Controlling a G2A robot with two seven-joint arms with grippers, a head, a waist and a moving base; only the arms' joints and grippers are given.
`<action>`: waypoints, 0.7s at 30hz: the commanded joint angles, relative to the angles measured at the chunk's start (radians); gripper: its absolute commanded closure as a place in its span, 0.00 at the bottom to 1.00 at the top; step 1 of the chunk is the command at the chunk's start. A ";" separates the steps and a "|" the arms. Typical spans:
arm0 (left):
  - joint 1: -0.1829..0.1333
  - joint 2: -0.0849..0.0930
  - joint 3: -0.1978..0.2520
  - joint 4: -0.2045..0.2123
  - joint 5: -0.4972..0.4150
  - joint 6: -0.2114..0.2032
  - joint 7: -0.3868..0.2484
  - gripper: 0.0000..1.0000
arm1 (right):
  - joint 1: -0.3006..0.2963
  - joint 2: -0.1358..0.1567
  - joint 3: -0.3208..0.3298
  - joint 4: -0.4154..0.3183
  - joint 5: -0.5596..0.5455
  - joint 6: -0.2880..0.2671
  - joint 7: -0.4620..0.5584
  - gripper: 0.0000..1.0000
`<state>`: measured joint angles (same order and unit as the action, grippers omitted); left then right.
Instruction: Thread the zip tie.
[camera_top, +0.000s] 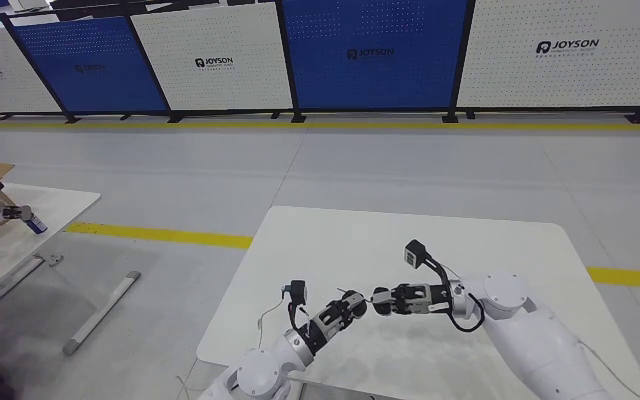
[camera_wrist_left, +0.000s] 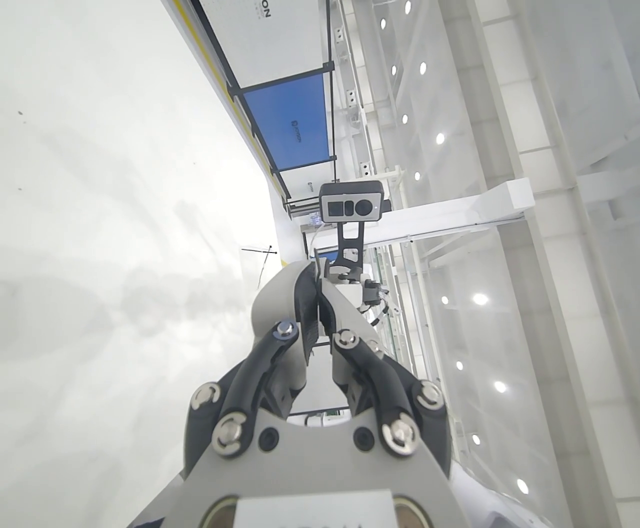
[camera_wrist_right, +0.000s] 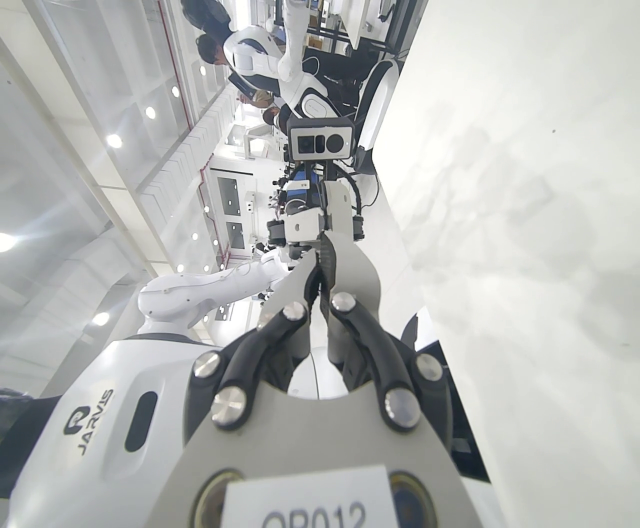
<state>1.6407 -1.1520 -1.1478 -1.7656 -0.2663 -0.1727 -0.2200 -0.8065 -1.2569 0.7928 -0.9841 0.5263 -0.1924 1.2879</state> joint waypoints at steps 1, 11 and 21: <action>0.002 0.000 -0.002 -0.003 -0.001 0.005 0.002 1.00 | -0.008 0.005 0.011 -0.009 -0.005 0.005 0.005 0.00; 0.013 0.003 -0.016 -0.031 0.027 0.047 0.025 1.00 | -0.086 0.046 0.106 -0.085 -0.029 0.000 -0.004 0.00; 0.019 0.005 -0.019 -0.047 0.042 0.104 0.037 1.00 | -0.134 0.069 0.142 -0.166 -0.085 0.050 -0.022 0.00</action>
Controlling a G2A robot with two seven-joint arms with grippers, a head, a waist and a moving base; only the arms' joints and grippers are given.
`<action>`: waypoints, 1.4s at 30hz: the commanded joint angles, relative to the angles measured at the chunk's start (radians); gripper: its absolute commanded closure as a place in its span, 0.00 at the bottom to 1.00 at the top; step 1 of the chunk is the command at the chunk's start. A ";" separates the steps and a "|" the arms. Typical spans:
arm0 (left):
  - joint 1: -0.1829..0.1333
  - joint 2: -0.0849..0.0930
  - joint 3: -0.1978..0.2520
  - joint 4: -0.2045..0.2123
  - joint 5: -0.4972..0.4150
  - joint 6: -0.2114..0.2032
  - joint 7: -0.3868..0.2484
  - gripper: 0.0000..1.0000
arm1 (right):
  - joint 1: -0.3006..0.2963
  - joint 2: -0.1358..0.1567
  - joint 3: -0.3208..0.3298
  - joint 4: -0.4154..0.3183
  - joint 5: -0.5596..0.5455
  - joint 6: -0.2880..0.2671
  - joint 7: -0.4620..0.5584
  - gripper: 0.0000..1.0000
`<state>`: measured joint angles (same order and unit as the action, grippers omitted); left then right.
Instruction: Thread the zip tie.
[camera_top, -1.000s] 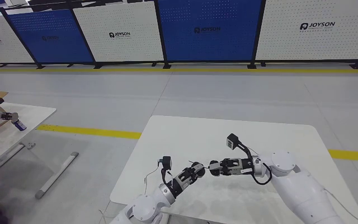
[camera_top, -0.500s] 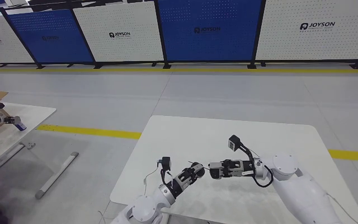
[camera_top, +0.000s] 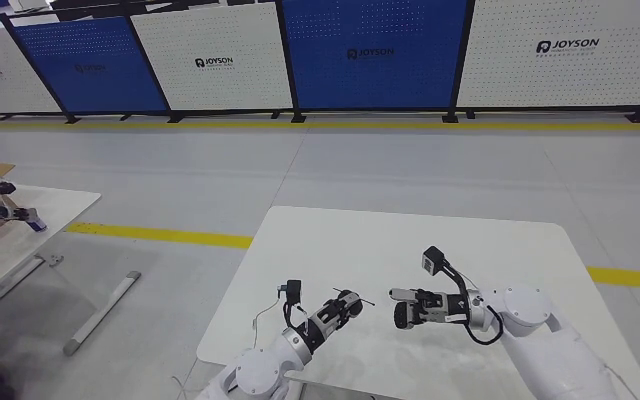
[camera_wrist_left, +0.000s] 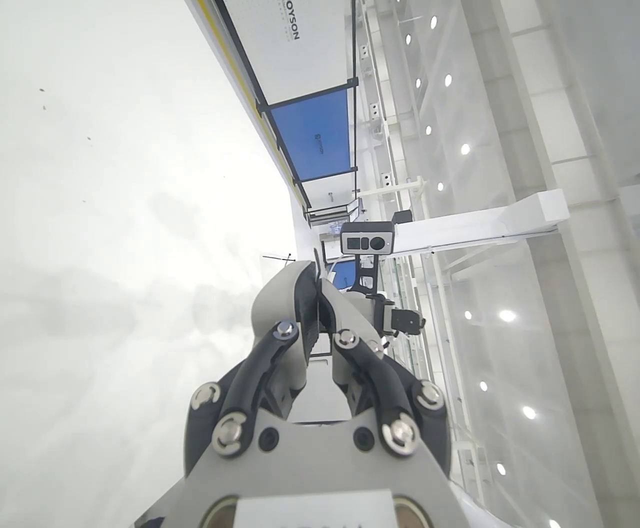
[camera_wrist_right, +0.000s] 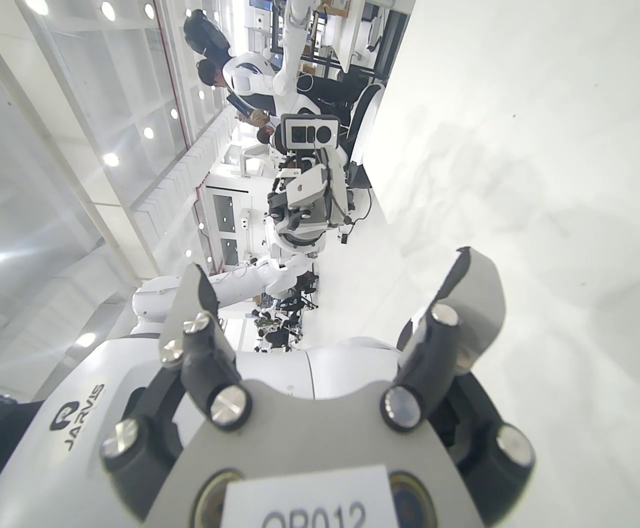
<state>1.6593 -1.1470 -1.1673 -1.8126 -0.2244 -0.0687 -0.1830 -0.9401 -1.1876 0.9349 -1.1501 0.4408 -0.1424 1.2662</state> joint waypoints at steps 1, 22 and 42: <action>0.000 0.000 0.000 0.000 0.000 0.000 0.000 1.00 | 0.000 0.000 0.000 0.000 0.000 0.000 0.000 0.00; 0.059 0.020 -0.108 0.019 -0.151 -0.008 -0.184 1.00 | -0.046 0.082 0.117 -0.044 -0.154 -0.069 0.124 0.00; 0.094 0.014 -0.137 -0.161 -0.309 -0.093 -0.153 1.00 | -0.046 0.082 0.117 -0.044 -0.154 -0.069 0.124 0.00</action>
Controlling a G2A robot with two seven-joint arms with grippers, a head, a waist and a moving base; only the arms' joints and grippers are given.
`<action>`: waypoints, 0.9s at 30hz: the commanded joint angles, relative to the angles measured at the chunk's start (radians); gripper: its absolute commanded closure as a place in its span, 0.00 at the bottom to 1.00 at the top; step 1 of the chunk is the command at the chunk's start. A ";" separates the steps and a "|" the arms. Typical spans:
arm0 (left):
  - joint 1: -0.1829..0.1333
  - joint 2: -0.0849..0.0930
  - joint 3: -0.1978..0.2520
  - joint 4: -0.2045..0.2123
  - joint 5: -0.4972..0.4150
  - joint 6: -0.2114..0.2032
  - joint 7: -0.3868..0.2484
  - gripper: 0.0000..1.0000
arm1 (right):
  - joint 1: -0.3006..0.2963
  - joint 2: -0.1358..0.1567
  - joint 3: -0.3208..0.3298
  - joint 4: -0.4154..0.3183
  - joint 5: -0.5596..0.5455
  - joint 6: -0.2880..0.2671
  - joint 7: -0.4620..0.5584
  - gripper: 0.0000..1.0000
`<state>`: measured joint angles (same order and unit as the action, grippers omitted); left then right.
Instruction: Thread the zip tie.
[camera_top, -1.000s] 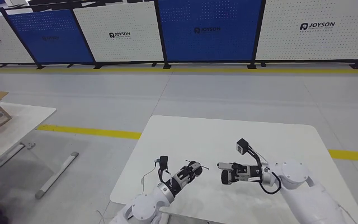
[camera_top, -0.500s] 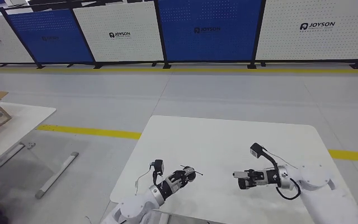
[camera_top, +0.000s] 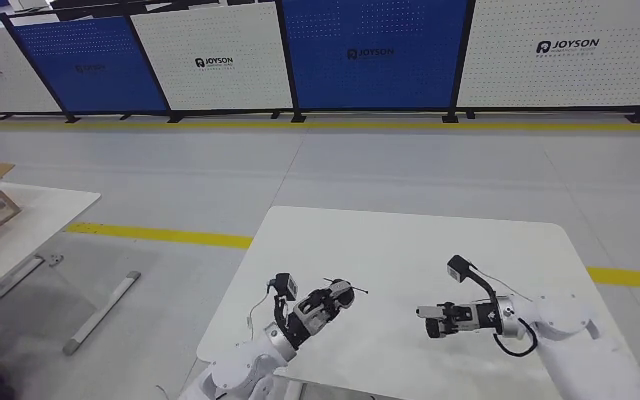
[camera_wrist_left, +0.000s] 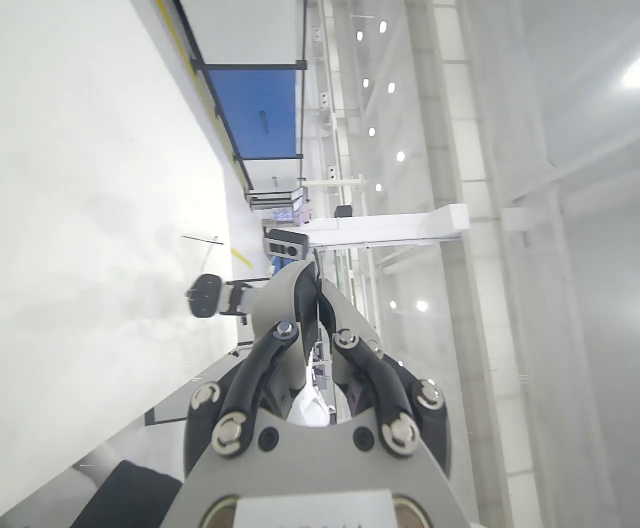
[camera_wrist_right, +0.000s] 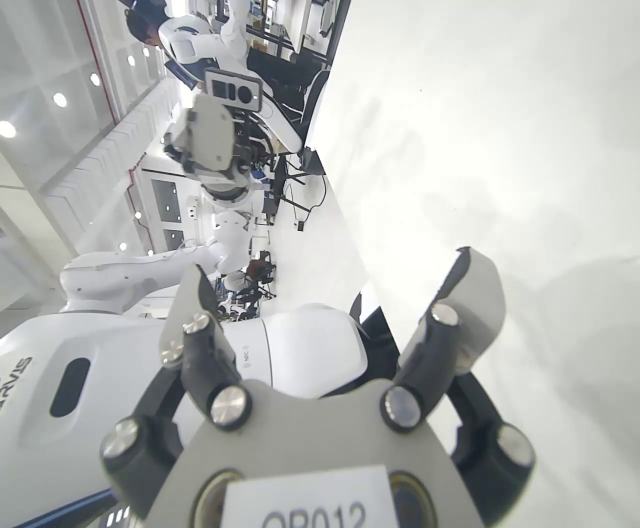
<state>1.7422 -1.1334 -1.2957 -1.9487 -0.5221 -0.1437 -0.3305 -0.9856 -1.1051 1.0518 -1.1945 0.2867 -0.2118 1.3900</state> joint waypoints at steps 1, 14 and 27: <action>0.027 0.002 -0.021 -0.046 -0.019 -0.041 -0.012 1.00 | 0.000 0.000 0.000 0.000 0.000 0.000 0.000 0.00; 0.063 0.005 -0.047 -0.080 -0.057 -0.070 -0.043 1.00 | 0.000 0.000 0.000 0.000 0.000 0.000 0.000 0.00; 0.066 0.000 -0.041 -0.111 -0.136 -0.130 -0.061 1.00 | 0.000 0.000 0.000 0.000 0.000 0.000 0.000 0.00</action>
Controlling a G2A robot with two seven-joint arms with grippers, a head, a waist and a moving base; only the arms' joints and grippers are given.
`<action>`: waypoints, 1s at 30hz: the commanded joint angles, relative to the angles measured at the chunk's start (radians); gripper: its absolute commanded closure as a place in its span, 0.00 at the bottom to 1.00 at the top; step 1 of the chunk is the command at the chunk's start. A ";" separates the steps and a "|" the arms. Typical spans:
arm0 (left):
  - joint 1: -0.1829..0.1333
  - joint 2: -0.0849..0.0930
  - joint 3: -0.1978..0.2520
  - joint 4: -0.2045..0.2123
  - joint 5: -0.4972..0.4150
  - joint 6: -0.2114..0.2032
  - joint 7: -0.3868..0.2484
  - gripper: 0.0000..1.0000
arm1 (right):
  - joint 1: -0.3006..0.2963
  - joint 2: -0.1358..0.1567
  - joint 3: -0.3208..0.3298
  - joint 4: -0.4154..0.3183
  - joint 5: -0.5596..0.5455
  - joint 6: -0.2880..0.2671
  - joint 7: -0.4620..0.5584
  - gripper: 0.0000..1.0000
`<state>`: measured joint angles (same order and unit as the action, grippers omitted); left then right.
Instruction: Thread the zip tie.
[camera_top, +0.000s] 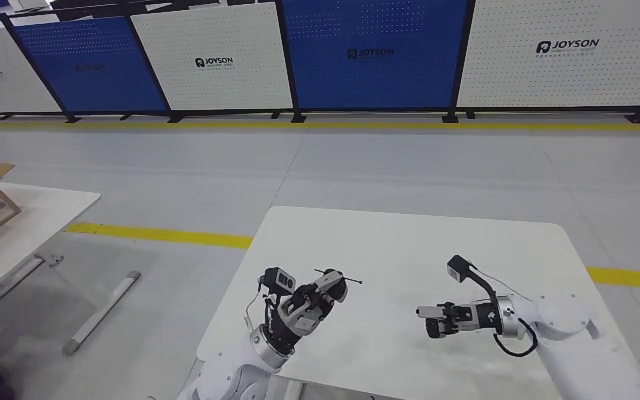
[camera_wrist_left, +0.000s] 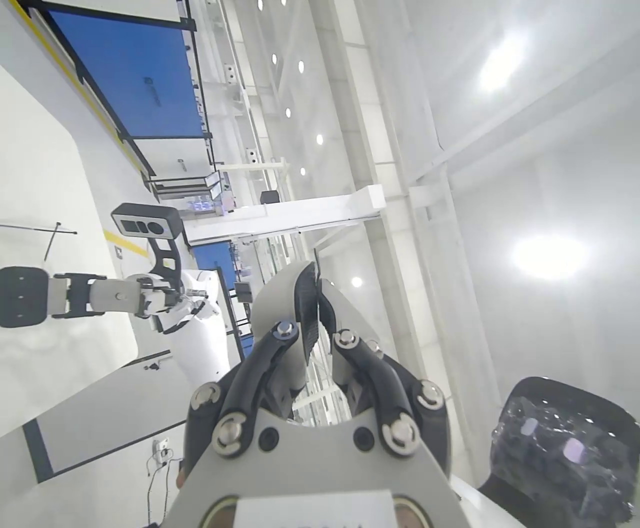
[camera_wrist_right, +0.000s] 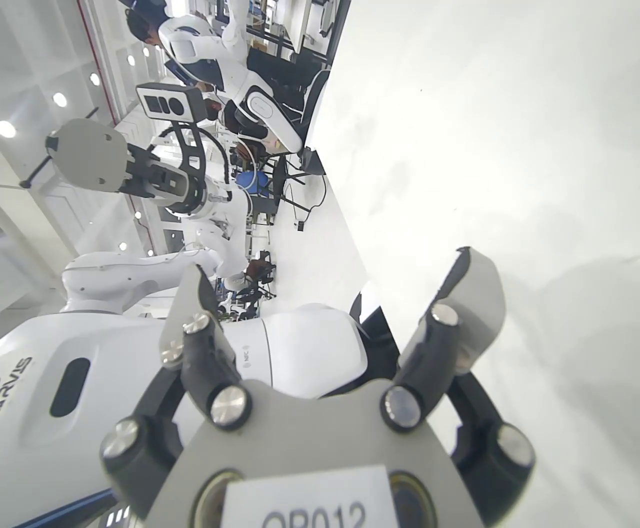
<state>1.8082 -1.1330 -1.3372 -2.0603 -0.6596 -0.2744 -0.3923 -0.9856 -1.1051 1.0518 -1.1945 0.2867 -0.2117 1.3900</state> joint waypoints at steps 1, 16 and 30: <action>0.000 0.000 0.000 0.000 0.001 0.000 0.000 1.00 | 0.000 0.000 0.000 0.000 0.000 0.000 0.000 0.00; -0.106 -0.017 0.096 0.133 0.341 0.164 0.301 1.00 | 0.000 0.000 0.000 0.000 0.000 0.000 0.000 0.00; -0.111 -0.016 0.121 0.167 0.359 0.179 0.208 1.00 | 0.000 0.000 0.000 0.000 0.000 0.000 0.000 0.00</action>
<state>1.6969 -1.1485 -1.2163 -1.8932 -0.3007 -0.0955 -0.1834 -0.9856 -1.1051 1.0518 -1.1945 0.2867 -0.2117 1.3900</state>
